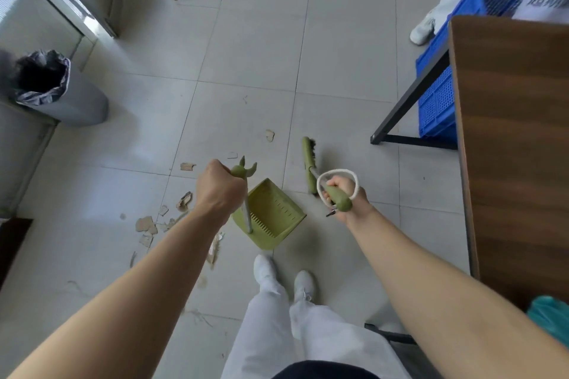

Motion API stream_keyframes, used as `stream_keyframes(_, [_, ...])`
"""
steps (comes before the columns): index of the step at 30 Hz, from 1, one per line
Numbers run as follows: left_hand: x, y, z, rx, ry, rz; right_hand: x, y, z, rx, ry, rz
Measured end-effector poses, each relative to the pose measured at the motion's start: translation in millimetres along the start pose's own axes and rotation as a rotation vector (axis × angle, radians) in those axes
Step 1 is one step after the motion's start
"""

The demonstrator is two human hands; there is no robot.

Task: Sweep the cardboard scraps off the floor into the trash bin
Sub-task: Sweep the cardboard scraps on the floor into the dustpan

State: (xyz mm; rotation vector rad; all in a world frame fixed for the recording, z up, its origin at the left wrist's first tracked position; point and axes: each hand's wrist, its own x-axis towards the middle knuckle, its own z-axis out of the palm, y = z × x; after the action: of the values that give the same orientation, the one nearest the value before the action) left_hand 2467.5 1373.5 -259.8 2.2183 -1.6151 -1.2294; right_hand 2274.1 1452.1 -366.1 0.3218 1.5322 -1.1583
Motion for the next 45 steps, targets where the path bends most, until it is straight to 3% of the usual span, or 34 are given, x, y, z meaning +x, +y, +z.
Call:
stream_keyframes(4, [16,17,-4,-0.024,-0.010,0.022,14,-26,-11,0.058,0.037,-0.075])
stream_keyframes(10, [54,32,-12,-0.046,-0.054,0.014,41,-49,6,0.089,0.137,-0.043])
stream_keyframes(19, [107,43,-37,-0.080,-0.048,-0.052,48,-41,115,-0.190,-0.040,0.039])
stream_keyframes(26, [127,62,-46,-0.058,-0.039,-0.035,53,-68,139,-0.087,-0.034,0.006])
stream_keyframes(34, [145,93,-44,-0.065,0.056,-0.095,88,-163,135,-0.012,0.044,-0.124])
stream_keyframes(39, [160,116,-36,-0.080,0.126,-0.159,134,-223,130,-0.161,0.142,-0.091])
stream_keyframes(45, [176,133,-26,-0.119,0.177,-0.242,168,-228,164,-0.303,-0.007,0.022])
